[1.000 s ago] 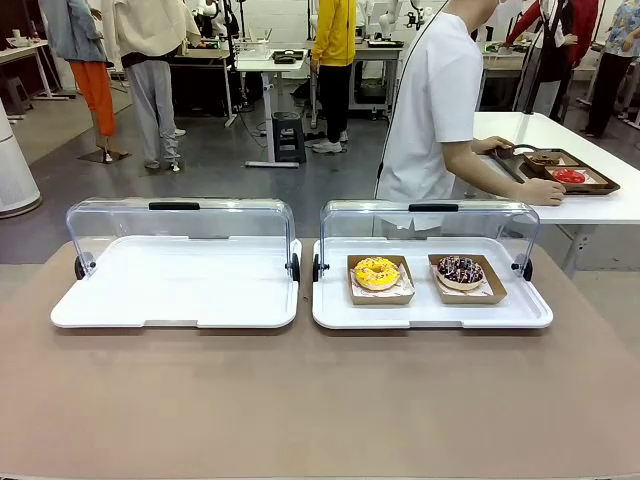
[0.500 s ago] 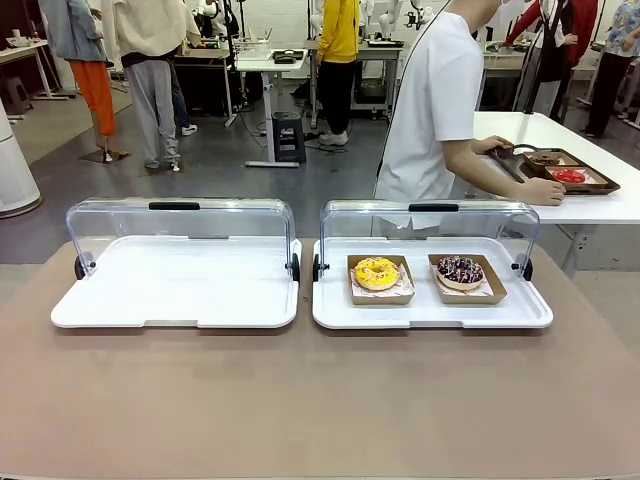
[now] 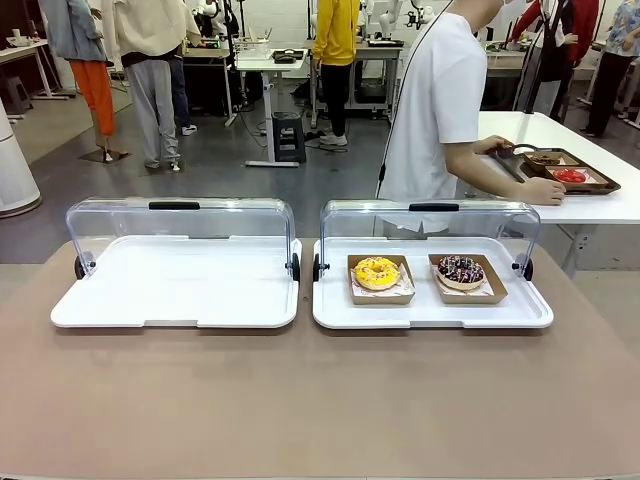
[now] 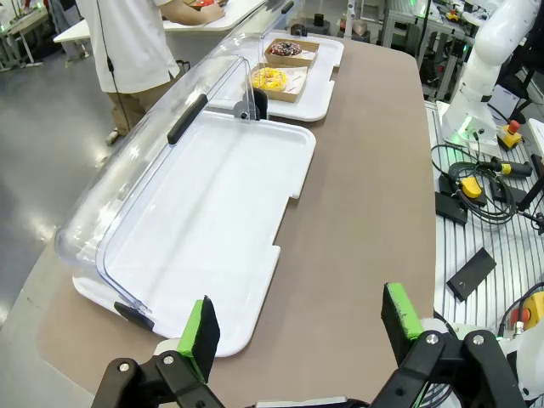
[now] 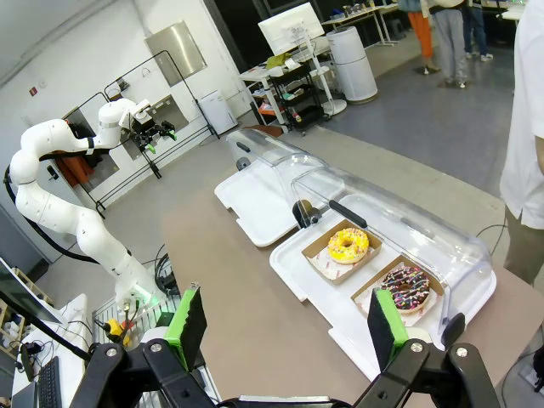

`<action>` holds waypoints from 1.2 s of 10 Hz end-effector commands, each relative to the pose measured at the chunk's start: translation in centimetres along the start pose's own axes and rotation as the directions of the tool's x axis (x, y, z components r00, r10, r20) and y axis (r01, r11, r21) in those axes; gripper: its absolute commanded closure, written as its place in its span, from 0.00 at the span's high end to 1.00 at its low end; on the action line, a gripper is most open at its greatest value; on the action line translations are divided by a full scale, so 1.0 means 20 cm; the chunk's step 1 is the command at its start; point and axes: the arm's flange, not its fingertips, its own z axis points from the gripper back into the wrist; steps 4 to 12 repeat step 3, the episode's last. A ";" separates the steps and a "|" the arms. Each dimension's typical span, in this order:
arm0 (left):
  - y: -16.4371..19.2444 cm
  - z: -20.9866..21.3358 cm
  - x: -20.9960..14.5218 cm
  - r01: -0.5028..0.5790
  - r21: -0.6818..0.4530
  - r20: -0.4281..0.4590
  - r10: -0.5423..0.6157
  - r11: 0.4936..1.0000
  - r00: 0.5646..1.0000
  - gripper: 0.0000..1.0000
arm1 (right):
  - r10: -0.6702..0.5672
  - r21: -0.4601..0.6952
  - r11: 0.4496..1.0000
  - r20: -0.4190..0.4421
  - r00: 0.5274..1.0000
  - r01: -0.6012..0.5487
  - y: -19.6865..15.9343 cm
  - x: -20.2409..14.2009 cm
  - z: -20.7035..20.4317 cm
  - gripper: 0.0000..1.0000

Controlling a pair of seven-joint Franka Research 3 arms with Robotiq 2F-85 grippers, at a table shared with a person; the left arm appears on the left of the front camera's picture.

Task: Provide the desired donut to the person.
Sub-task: Place the picked Paper togo box onto the Handle tray extended by the person.

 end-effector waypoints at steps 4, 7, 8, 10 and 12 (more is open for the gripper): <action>0.00 0.00 -0.01 -0.002 0.007 0.017 0.002 1.000 1.000 1.00 | 0.002 0.002 1.000 0.005 1.000 -0.002 0.00 0.01 -0.01 1.00; 0.00 0.00 -0.01 -0.002 0.007 0.017 0.002 1.000 1.000 1.00 | 0.002 0.002 1.000 0.005 1.000 -0.002 0.00 0.01 -0.01 1.00; 0.00 0.00 -0.01 -0.002 0.007 0.017 0.002 1.000 1.000 1.00 | 0.002 0.002 1.000 0.005 1.000 -0.002 0.00 0.01 -0.01 1.00; 0.00 0.00 -0.01 -0.002 0.007 0.017 0.002 1.000 1.000 1.00 | 0.002 0.002 1.000 0.005 1.000 -0.002 0.00 0.01 -0.01 1.00; 0.00 0.00 -0.01 -0.002 0.007 0.017 0.002 1.000 1.000 1.00 | 0.002 0.002 1.000 0.005 1.000 -0.002 0.00 0.01 -0.01 1.00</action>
